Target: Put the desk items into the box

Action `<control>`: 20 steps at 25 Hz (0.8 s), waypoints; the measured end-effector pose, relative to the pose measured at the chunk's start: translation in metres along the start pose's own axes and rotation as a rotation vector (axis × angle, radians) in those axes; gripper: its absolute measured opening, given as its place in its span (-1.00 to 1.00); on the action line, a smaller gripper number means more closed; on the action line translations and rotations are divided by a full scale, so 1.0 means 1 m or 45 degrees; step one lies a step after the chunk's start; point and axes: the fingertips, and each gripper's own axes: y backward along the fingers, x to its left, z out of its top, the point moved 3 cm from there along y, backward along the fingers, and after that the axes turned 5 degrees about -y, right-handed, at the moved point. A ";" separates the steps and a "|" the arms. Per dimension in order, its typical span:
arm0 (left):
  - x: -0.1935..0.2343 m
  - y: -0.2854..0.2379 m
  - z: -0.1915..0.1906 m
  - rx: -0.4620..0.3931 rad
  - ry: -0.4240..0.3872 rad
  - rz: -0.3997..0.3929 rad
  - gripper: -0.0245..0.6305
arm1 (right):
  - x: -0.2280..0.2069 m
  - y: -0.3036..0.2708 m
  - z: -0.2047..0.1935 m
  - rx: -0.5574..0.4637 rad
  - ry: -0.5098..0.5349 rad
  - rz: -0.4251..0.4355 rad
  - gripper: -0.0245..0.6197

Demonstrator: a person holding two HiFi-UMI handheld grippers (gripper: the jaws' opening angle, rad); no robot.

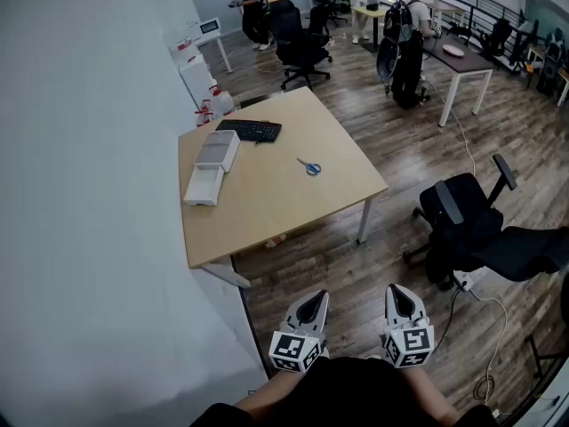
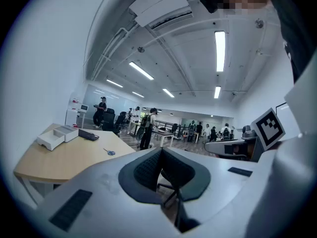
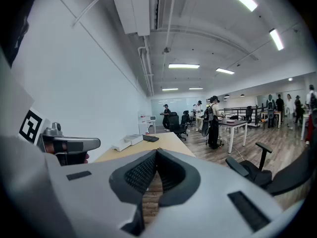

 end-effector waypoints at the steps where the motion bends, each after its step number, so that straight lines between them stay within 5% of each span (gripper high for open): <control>1: 0.005 0.000 0.002 -0.006 -0.002 0.001 -0.88 | 0.003 -0.003 0.001 -0.006 0.006 -0.003 -0.74; 11: 0.037 0.018 -0.009 -0.069 -0.002 -0.065 -0.88 | 0.036 -0.003 -0.024 -0.001 -0.005 -0.058 -0.74; 20: 0.059 0.014 -0.024 -0.044 0.035 -0.048 -0.88 | 0.021 -0.013 -0.034 0.013 -0.045 -0.111 -0.74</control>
